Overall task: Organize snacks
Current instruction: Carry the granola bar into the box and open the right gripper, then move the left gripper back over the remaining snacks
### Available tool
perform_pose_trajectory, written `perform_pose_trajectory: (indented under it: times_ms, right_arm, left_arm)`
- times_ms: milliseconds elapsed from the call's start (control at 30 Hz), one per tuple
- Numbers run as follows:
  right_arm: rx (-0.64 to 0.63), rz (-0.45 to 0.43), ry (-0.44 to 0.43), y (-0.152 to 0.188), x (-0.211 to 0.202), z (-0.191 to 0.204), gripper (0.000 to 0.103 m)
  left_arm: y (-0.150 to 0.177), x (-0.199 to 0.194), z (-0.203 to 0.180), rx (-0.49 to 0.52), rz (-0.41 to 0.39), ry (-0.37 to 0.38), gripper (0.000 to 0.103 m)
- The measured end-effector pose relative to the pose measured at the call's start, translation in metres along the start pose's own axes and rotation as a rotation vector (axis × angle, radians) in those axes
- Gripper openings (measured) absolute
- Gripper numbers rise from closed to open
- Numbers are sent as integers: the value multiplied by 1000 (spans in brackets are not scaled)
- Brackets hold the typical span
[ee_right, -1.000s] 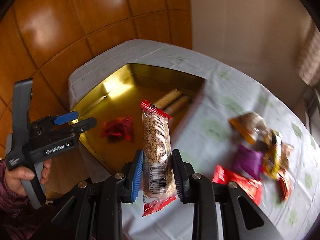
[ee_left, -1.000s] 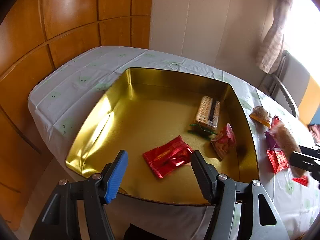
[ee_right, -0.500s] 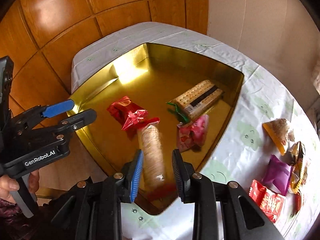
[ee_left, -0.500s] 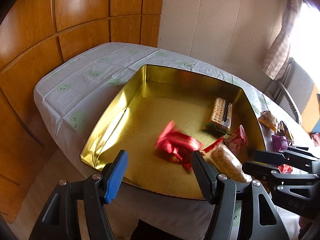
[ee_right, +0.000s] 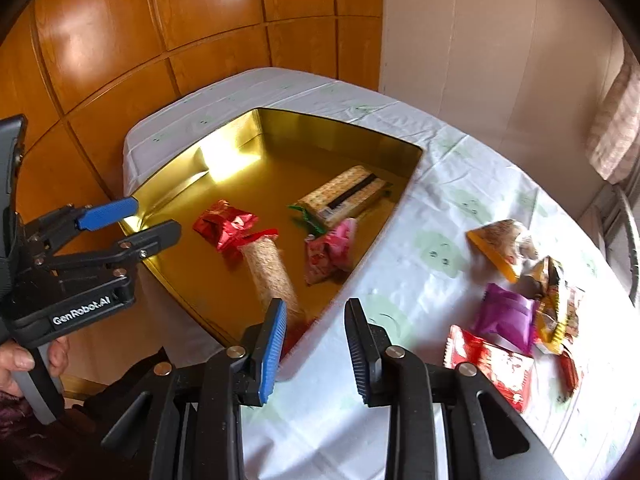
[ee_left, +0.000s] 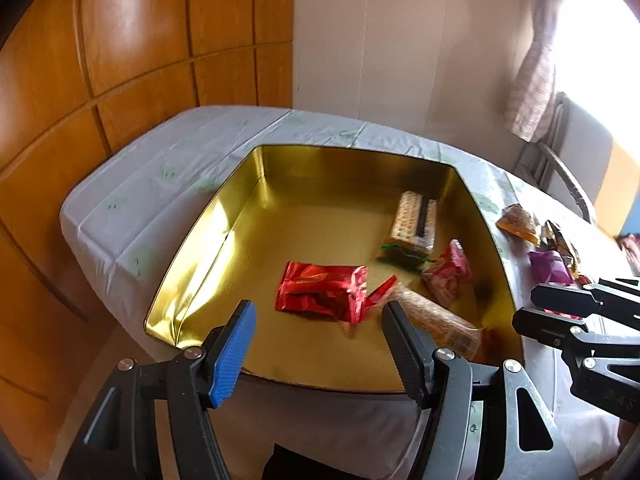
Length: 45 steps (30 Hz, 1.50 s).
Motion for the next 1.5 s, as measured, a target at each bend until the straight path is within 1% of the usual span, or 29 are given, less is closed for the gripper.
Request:
perform_pose_trajectory:
  times_ms: [100,333,700,933,1067,1333,1433,1500]
  right_arm:
    - [1,-15,34,3,-7,-13,35]
    - [34,-29,88,13,-21,-46,36]
    - [102,-25,166,35,-34,-100,38]
    - [126,-21,224,43,-43,-133,44]
    - [135,-19,277,46,-54,-163,44]
    - [222,-6,399,61,-77,-245,44]
    - [285,5,427,74,-79,-278,44]
    - [368,1,412,85,-79,-298,44]
  left_arm:
    - [-5,-7,-8,37,-27,-4,66]
    - [-13,-20,-25,114,-77,-14,66]
    - [-12,-23,-47,166,-72,9,66]
    - [-10,-24,-62,197,-66,26,66]
    - [-10,-26,-70,220,-71,33,66]
    - [-10,-29,-88,264,-69,52,66]
    - [-10,-28,-95,283,-63,58,66]
    - [-9,-27,-102,296,-57,67,66]
Point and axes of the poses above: each gripper's, at about its wrist camera, not at the fingertips, and x roughly the way its jaws point, z to its left, y to its underside, the point moved 10 cm from there along x, roughly the way its jaws point, and after that the axes turned 8 degrees about x, right-handed, at the moved point
